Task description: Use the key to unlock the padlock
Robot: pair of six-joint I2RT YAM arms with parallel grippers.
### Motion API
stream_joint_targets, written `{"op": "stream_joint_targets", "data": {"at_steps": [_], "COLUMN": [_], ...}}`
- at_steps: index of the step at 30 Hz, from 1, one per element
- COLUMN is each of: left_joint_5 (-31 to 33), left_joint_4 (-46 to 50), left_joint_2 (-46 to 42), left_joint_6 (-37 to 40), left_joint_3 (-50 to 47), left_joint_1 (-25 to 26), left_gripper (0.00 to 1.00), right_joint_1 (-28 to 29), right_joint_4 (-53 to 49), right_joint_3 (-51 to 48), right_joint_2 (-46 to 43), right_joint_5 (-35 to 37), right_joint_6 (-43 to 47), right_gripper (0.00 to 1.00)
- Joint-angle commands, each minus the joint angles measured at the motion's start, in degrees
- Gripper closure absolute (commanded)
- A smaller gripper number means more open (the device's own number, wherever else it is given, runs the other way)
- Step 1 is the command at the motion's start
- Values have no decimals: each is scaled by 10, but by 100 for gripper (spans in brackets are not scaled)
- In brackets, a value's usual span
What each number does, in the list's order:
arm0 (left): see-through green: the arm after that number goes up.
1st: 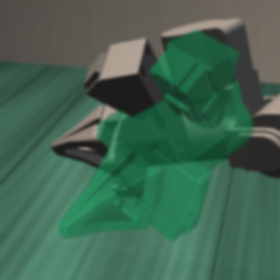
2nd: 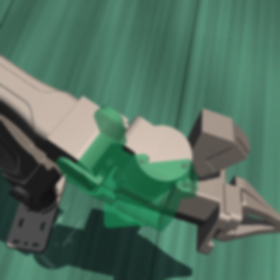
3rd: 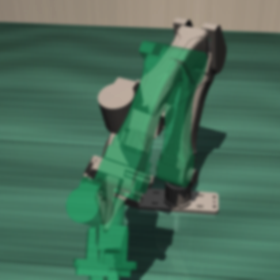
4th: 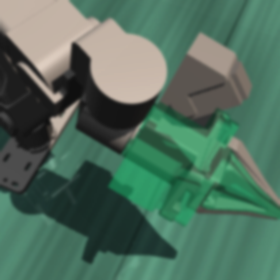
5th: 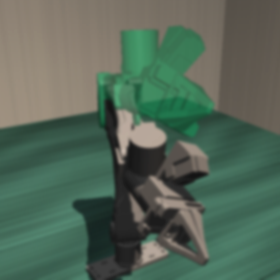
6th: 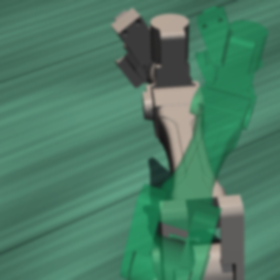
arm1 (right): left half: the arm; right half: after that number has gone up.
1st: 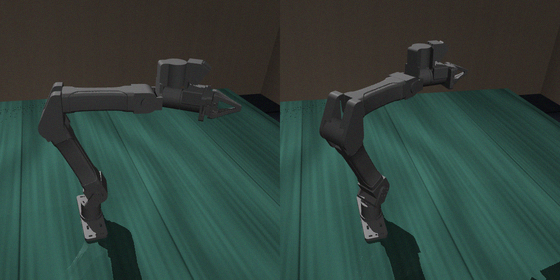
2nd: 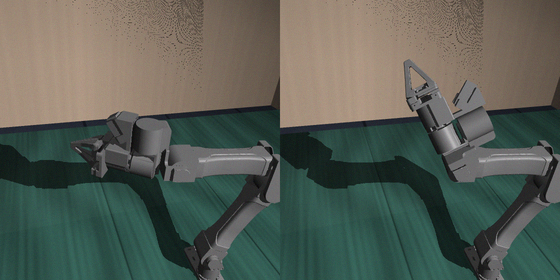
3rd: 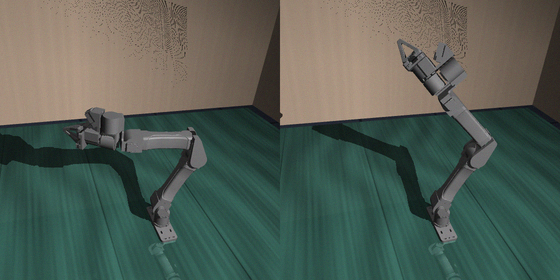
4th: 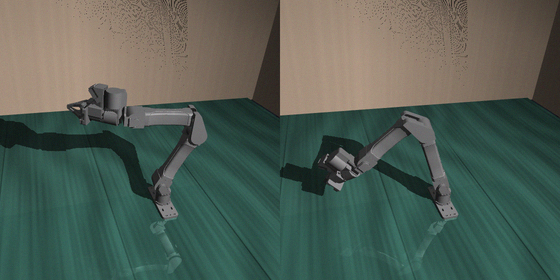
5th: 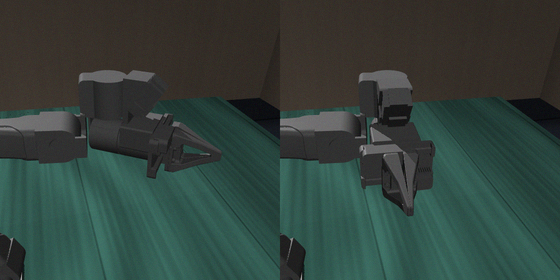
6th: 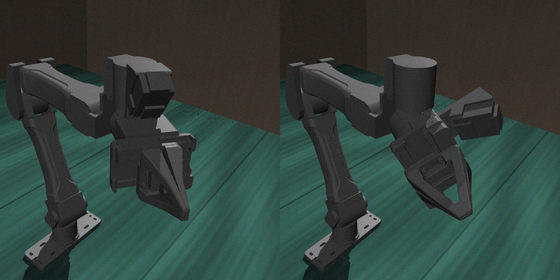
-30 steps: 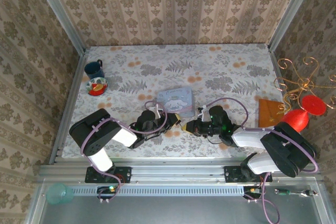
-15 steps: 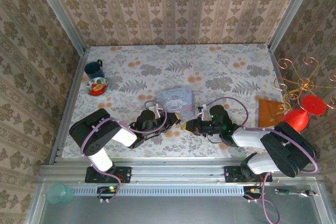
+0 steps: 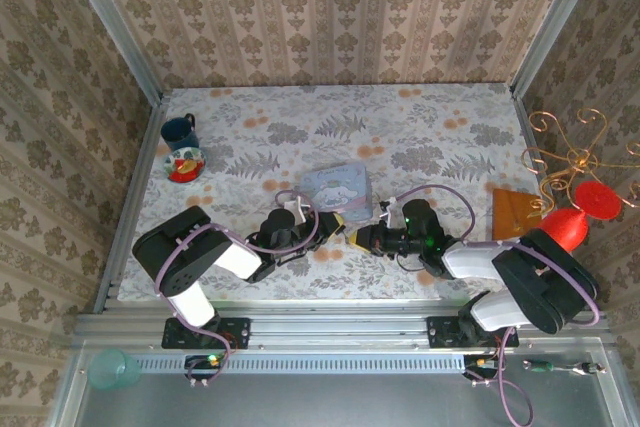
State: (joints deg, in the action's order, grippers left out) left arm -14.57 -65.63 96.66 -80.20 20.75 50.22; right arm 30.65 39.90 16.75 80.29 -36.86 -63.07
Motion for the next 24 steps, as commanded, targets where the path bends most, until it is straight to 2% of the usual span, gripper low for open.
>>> {"op": "stream_joint_targets", "data": {"at_steps": [1, 12, 19, 22, 24], "left_joint_5": [-34, -34, -33, -23, -21], "left_joint_4": [-56, -52, -39, -26, 28], "left_joint_2": [-4, -6, -9, -15, -31], "left_joint_6": [-13, -14, -9, 0, 28], "left_joint_3": [15, 19, 23, 18, 22], "left_joint_1": [13, 16, 16, 14, 7], "left_gripper": [94, 95, 95, 95, 95], "right_joint_1": [-14, -32, -34, -35, -31], "right_joint_4": [34, 131, 142, 120, 26], "right_joint_3": [-4, -18, -18, -23, -22], "right_joint_2": [21, 83, 85, 68, 31], "right_joint_5": [13, 9, 10, 14, 36], "right_joint_6": [-9, -56, -65, -53, -8], "right_gripper": [100, 100, 100, 100, 100]}}
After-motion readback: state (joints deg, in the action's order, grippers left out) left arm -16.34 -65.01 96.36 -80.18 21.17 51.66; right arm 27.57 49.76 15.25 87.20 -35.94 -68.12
